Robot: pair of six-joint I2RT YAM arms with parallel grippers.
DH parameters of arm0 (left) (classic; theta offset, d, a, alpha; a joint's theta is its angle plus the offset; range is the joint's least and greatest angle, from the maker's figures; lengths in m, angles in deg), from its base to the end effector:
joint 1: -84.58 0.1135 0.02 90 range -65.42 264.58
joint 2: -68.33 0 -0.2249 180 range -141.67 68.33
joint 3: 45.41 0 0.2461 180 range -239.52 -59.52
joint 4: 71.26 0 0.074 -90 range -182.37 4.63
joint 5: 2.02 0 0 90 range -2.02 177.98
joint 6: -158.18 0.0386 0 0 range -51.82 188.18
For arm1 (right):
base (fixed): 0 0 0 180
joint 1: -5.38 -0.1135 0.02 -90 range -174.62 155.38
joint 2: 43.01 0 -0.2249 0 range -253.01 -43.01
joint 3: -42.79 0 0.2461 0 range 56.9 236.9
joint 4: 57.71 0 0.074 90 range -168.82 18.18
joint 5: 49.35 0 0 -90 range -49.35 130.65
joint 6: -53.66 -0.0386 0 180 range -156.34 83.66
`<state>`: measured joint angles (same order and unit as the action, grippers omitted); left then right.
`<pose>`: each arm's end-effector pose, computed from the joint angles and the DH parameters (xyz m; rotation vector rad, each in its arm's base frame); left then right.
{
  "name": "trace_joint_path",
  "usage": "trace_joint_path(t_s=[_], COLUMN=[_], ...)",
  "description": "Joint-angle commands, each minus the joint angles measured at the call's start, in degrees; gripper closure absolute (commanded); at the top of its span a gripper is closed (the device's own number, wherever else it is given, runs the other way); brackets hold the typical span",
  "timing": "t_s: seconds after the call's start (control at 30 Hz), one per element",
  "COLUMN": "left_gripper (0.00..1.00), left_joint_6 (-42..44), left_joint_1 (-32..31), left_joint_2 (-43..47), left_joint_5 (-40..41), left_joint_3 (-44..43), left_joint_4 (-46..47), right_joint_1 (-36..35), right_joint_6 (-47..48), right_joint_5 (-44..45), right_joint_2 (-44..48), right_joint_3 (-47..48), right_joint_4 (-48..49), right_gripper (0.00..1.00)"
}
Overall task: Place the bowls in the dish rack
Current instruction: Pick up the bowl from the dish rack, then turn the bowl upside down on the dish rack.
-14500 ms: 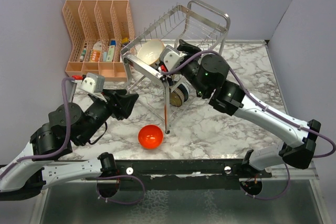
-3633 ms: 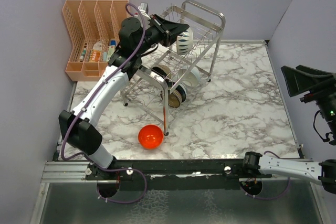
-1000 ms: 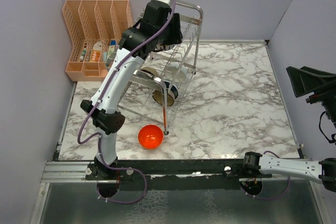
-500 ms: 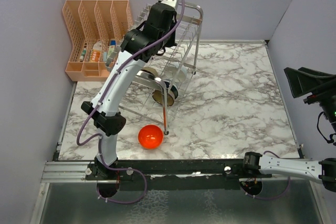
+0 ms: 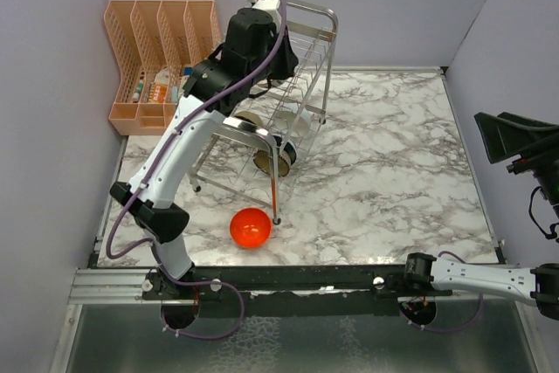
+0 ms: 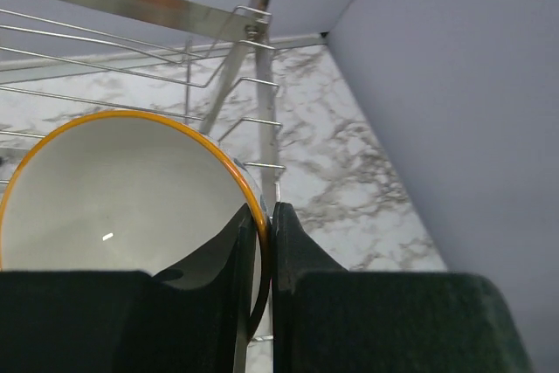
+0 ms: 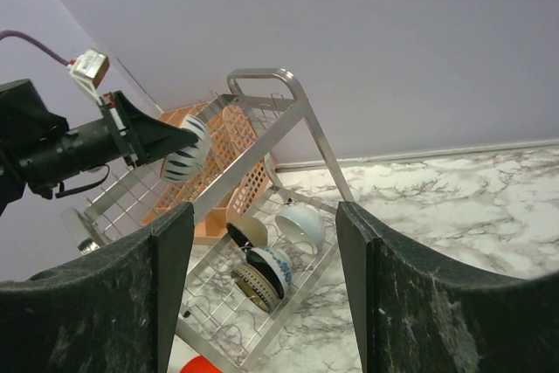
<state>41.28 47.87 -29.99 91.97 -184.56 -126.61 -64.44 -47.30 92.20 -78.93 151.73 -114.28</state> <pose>0.2803 -0.2057 0.4687 0.1104 1.8806 -0.7124 0.0297 -0.0069 0.5086 0.0851 1.4172 0.5953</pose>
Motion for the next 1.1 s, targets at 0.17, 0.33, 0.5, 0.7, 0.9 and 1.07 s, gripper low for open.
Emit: trace_joint_path(t_s=[0.17, 0.33, 0.5, 0.7, 0.9, 1.07], left_gripper=[1.00, 1.00, 1.00, 1.00, 0.96, 0.92], left_joint_6=[-23.9, -34.3, -37.8, -36.8, -35.8, -34.5], left_joint_1=[4.0, 7.5, 10.5, 15.0, 18.3, 20.5], left_joint_2=[10.0, 13.4, 15.3, 18.3, 21.2, 24.4], left_joint_5=[-11.8, -13.7, -14.6, -16.1, -19.3, -18.9], left_joint_3=[14.9, 25.3, 30.2, 36.0, 42.5, 43.9], left_joint_4=[24.3, 30.7, 31.6, 29.6, 29.5, 29.2], right_joint_1=[-0.5, -0.5, -0.5, -0.5, -0.5, -0.5], right_joint_6=[-1.6, -1.6, -0.8, -0.1, 0.4, 0.2], right_joint_5=[-2.1, -2.9, -2.8, -2.3, -1.8, -1.6], right_joint_2=[0.2, 0.2, 0.2, 0.2, -0.1, -0.8], right_joint_3=[1.1, 0.8, 0.3, -1.0, -0.2, 0.3], right_joint_4=[-0.9, -0.4, 0.6, 1.8, 1.6, 1.1], right_gripper=[0.35, 0.35, 0.35, 0.35, 0.34, 0.34])
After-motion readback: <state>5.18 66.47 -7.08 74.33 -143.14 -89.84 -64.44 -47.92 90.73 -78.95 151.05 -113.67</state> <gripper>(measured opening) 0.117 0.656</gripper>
